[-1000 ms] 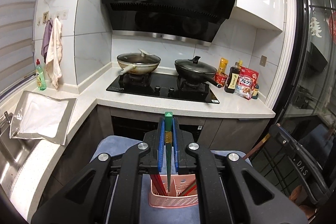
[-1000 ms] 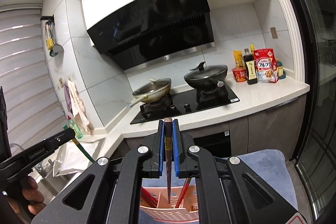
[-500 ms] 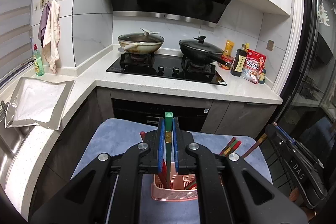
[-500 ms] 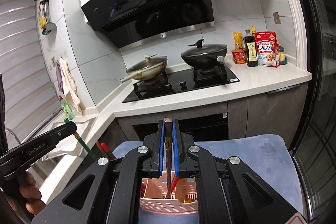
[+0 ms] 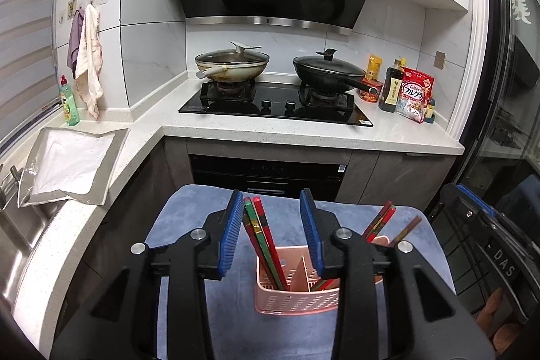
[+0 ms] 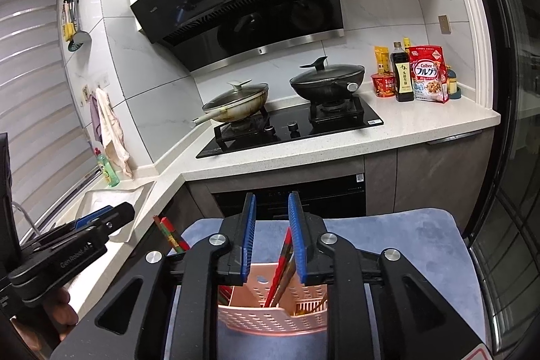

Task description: Organize utensils

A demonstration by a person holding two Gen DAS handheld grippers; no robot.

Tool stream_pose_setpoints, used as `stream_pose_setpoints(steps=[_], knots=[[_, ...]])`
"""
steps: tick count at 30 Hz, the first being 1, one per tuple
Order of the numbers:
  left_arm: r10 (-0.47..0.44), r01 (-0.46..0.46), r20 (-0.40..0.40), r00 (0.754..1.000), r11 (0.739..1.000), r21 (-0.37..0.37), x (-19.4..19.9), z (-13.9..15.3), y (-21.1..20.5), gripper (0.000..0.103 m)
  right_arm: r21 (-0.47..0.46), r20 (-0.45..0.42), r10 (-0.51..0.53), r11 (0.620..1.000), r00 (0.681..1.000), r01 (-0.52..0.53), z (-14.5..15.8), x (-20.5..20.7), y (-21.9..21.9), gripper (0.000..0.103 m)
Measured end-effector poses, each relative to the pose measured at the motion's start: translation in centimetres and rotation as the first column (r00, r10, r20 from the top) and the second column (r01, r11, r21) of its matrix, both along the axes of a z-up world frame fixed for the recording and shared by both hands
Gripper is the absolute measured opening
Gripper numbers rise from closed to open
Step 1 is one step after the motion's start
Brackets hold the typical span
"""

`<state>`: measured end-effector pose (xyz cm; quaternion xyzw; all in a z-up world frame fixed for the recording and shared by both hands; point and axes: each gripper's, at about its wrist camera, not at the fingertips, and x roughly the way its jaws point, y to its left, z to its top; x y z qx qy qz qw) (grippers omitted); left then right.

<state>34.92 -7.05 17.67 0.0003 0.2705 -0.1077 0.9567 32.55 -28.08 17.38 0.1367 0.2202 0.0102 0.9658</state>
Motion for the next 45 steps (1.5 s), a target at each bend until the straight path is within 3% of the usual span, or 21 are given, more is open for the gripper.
stream_pose_setpoints(steps=[8,11,18,26,45], knots=[[0.001,-0.002,0.017,1.000,0.999,0.042,-1.7,-0.3,-0.4,0.047,-0.023,-0.013,0.017,1.000,1.000,-0.017,-0.4,-1.9,0.7,0.026],[0.007,-0.008,0.017,1.000,0.999,0.052,-2.6,-0.6,-0.3,0.053,-0.051,-0.015,0.020,0.998,1.000,-0.021,-0.6,-3.0,1.2,0.032],[0.010,-0.010,0.006,1.000,0.997,0.074,-4.3,-1.4,-0.2,0.053,-0.076,-0.034,0.012,0.997,0.999,-0.015,-1.4,-5.4,1.7,0.039],[0.014,-0.014,0.004,1.000,0.995,0.100,-6.7,-2.4,-0.1,0.069,-0.092,-0.059,-0.001,0.996,0.998,-0.005,-2.4,-8.1,2.2,0.044],[0.026,-0.019,-0.053,0.998,0.991,0.136,-11.6,-6.6,0.9,0.087,-0.175,-0.119,-0.064,0.984,0.991,0.042,-5.5,-13.8,4.2,0.062]])
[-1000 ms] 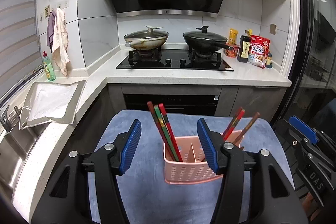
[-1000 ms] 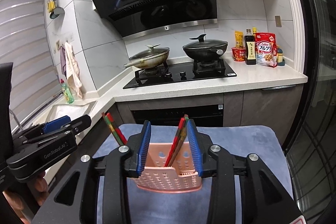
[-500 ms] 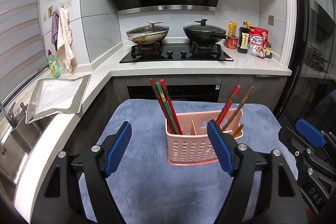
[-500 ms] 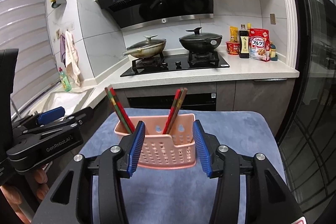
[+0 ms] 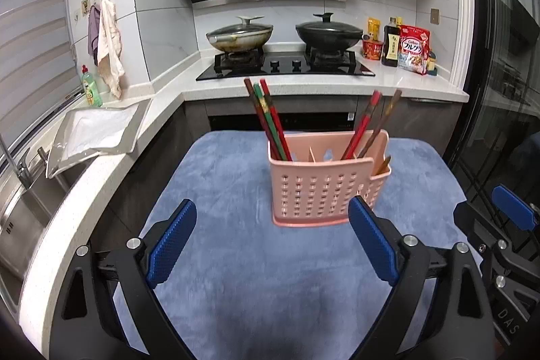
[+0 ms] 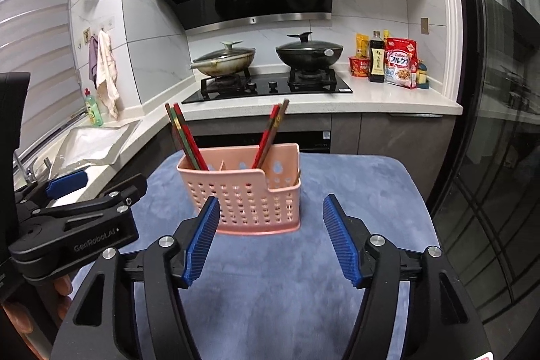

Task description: Organize utensils

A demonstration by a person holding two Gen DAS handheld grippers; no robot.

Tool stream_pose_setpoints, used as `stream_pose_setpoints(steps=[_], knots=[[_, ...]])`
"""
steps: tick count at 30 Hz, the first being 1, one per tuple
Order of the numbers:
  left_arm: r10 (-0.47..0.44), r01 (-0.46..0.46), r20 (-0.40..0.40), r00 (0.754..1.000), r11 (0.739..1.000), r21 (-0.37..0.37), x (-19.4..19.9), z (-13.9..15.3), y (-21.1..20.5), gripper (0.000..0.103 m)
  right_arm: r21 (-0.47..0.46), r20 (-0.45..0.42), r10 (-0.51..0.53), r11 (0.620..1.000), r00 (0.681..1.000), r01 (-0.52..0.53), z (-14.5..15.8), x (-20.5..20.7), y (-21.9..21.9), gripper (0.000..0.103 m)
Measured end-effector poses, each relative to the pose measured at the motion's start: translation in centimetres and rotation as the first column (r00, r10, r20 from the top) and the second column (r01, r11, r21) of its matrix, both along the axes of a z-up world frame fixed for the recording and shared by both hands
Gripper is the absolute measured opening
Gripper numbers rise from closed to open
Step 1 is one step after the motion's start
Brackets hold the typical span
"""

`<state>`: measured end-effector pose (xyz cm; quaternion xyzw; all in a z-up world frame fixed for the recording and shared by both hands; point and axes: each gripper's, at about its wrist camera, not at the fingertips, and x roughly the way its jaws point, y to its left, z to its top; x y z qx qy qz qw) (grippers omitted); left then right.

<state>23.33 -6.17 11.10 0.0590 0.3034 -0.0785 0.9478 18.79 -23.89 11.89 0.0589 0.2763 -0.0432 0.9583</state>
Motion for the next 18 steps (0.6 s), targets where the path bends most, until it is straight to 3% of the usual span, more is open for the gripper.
stream_pose_setpoints(steps=[17,18], knots=[[0.029,-0.029,-0.068,0.997,1.000,-0.005,-2.0,-3.2,1.2,0.095,-0.017,-0.061,-0.013,1.000,0.998,0.012,-2.8,-1.9,0.6,0.077],[0.029,-0.029,-0.071,0.997,1.000,-0.006,-2.1,-3.4,1.2,0.096,-0.014,-0.063,-0.011,1.000,0.998,0.011,-3.0,-2.0,0.6,0.082]])
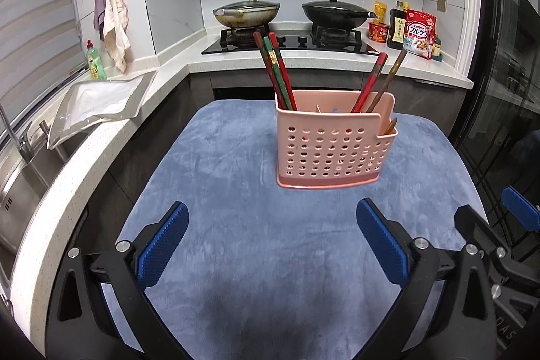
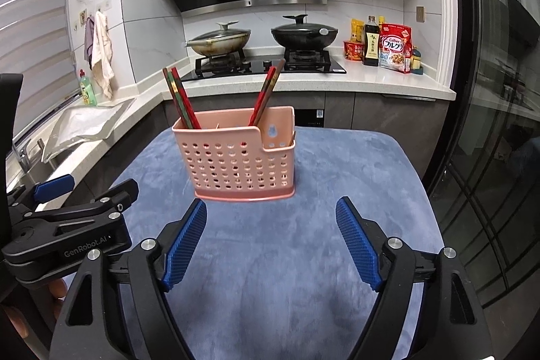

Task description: Organize utensils

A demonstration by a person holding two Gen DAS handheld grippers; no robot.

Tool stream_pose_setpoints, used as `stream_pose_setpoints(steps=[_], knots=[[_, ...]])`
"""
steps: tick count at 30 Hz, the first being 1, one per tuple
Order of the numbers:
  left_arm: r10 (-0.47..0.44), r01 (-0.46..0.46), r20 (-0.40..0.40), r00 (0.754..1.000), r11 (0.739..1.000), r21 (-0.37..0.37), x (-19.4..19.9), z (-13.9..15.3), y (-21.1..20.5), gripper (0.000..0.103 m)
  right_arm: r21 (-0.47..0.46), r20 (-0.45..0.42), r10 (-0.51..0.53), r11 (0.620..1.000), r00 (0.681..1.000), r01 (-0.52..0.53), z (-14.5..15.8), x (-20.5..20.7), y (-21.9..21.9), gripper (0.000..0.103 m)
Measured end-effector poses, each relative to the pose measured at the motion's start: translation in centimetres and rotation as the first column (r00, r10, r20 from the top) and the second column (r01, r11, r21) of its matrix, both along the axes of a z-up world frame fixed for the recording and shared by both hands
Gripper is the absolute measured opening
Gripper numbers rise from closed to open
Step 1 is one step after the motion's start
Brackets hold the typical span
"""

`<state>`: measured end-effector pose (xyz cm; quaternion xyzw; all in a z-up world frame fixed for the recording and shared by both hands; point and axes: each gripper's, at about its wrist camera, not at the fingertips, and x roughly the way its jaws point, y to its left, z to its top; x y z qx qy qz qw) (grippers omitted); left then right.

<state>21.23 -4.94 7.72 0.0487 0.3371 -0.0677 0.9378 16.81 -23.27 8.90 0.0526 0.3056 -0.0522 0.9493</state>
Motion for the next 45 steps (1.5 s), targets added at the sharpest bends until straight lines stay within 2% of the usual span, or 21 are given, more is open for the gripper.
stream_pose_setpoints(steps=[1,14,15,16,32,45], knots=[[0.001,-0.001,-0.004,1.000,1.000,0.000,-0.1,-0.2,0.0,0.096,0.004,0.000,0.000,1.000,1.000,0.000,-0.2,-0.1,0.0,0.084],[0.014,-0.013,-0.032,0.999,1.000,0.019,-0.2,-1.9,0.2,0.096,-0.011,-0.022,-0.014,1.000,1.000,0.013,-1.7,-0.1,0.3,0.086],[0.015,-0.015,-0.031,0.999,1.000,0.023,-0.2,-1.9,0.1,0.096,-0.010,-0.023,-0.018,1.000,1.000,0.017,-1.8,-0.1,0.3,0.089],[0.016,-0.016,-0.030,0.999,1.000,0.027,-0.3,-1.9,0.0,0.096,-0.008,-0.024,-0.019,1.000,1.000,0.019,-1.9,0.0,0.2,0.097],[0.027,-0.025,-0.052,0.998,0.999,0.037,0.4,-3.2,-0.3,0.096,-0.004,-0.040,-0.036,0.999,0.999,0.036,-3.4,0.5,0.0,0.096],[0.035,-0.033,-0.026,0.999,0.997,0.063,0.4,-3.4,-0.6,0.096,-0.005,-0.054,-0.040,0.999,0.998,0.040,-3.8,0.9,-0.3,0.096]])
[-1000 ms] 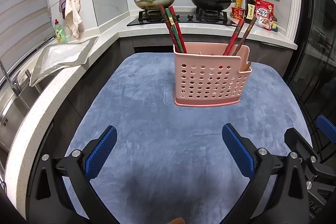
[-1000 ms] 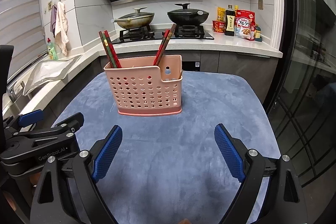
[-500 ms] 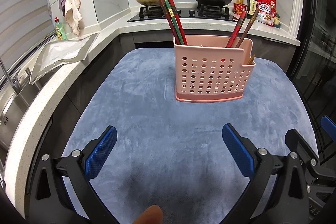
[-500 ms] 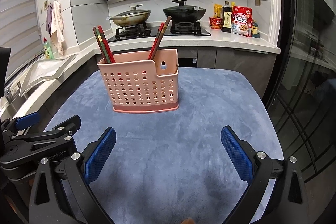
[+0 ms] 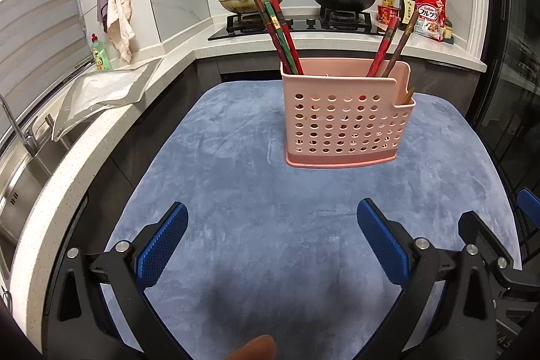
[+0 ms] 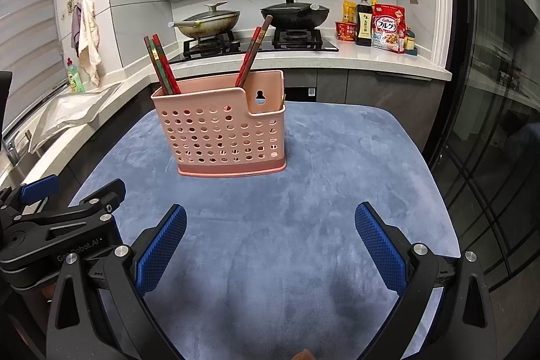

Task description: Organize utensils

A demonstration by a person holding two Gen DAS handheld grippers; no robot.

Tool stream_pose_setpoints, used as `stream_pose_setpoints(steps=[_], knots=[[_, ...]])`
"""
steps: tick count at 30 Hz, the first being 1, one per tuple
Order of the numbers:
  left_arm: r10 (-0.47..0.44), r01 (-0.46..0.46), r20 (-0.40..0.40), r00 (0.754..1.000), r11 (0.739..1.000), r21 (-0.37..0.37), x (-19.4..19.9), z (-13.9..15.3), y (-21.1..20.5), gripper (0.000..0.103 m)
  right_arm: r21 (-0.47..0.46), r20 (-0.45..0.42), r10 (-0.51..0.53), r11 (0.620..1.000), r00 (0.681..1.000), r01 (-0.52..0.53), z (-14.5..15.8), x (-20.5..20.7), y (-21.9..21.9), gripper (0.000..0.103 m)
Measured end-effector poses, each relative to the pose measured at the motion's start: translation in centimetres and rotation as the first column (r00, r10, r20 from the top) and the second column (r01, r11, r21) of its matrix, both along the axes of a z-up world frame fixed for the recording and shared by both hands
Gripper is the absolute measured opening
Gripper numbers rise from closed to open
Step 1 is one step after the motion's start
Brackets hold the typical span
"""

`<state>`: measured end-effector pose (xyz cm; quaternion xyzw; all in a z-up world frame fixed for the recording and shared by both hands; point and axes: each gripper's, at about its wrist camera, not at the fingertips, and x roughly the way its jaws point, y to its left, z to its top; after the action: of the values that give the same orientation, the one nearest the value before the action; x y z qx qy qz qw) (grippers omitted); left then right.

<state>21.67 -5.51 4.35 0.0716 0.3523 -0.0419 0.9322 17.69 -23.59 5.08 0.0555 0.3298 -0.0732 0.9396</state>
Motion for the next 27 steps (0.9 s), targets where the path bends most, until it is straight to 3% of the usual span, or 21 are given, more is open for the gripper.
stream_pose_setpoints(steps=[27], knots=[[0.011,-0.011,-0.005,1.000,1.000,-0.004,0.52,-0.21,0.15,0.096,-0.008,-0.001,0.000,1.000,1.000,0.000,-0.14,0.31,0.02,0.096]])
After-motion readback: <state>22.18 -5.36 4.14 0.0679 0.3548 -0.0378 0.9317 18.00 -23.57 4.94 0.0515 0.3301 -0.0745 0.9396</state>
